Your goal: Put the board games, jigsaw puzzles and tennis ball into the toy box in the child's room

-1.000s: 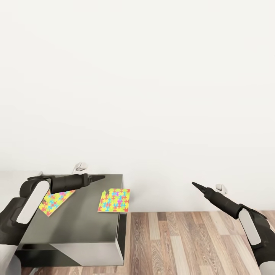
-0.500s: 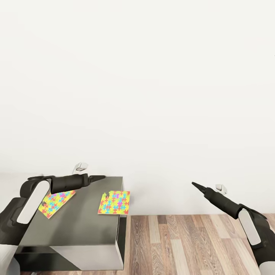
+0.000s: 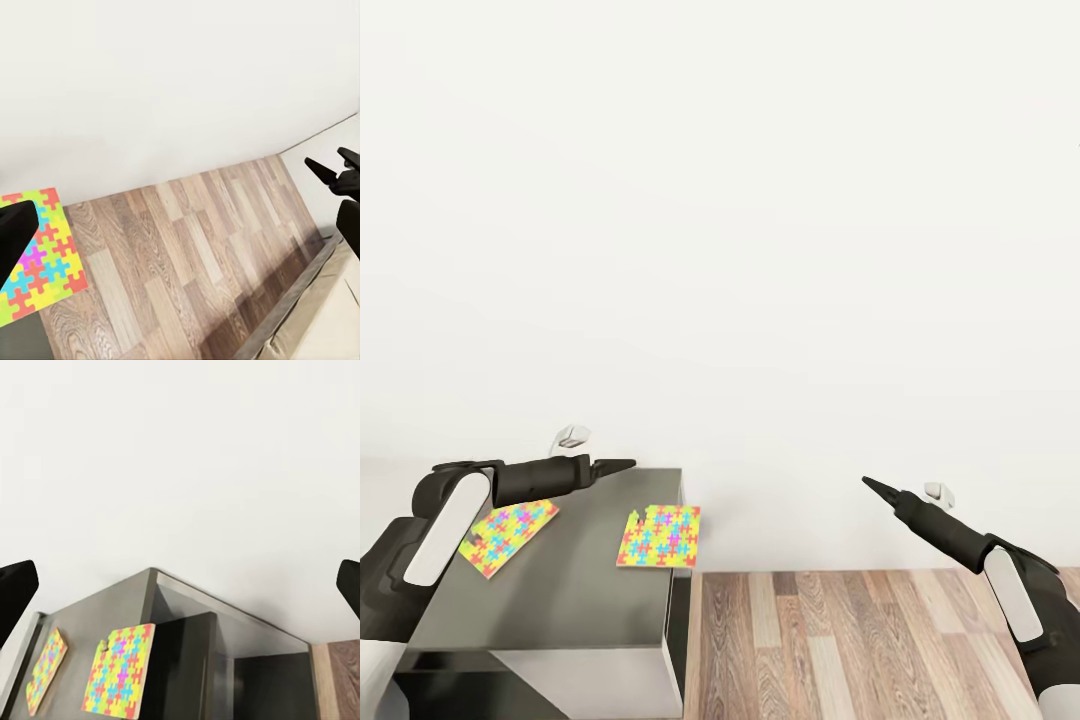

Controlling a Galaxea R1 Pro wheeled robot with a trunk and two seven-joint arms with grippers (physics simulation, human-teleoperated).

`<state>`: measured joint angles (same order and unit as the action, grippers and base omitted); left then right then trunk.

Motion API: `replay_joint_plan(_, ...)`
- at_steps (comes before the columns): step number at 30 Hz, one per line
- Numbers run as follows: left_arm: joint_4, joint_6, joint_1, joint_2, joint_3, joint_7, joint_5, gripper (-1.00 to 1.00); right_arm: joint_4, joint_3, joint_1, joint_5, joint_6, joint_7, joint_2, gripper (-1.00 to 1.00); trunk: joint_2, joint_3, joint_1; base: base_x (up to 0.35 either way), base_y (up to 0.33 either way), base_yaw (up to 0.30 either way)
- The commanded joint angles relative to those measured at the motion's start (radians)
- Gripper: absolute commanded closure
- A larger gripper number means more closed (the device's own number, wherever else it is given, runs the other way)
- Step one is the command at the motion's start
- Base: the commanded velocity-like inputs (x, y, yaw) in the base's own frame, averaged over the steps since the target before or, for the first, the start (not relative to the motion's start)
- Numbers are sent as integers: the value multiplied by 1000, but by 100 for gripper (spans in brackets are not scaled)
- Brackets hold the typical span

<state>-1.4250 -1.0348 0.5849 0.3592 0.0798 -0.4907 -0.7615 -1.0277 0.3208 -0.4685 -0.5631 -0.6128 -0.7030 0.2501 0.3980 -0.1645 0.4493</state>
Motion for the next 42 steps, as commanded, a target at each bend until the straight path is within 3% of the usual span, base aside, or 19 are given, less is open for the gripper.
replay_joint_plan(1, 0, -2, 1, 0, 1, -6, 5, -100, 0, 1, -1, -4, -7, -1, 0, -100, 2, 0, 1, 0, 0, 0)
replay_joint_plan(23, 0, -2, 1, 0, 1, -6, 5, -100, 0, 1, -1, -5, -7, -1, 1, -100, 2, 36, 1, 0, 0, 0)
replay_joint_plan(42, 0, -1, 1, 0, 1, -6, 5, -100, 0, 1, -1, -6, -7, -1, 0, -100, 135, 5, 74, 0, 0, 0)
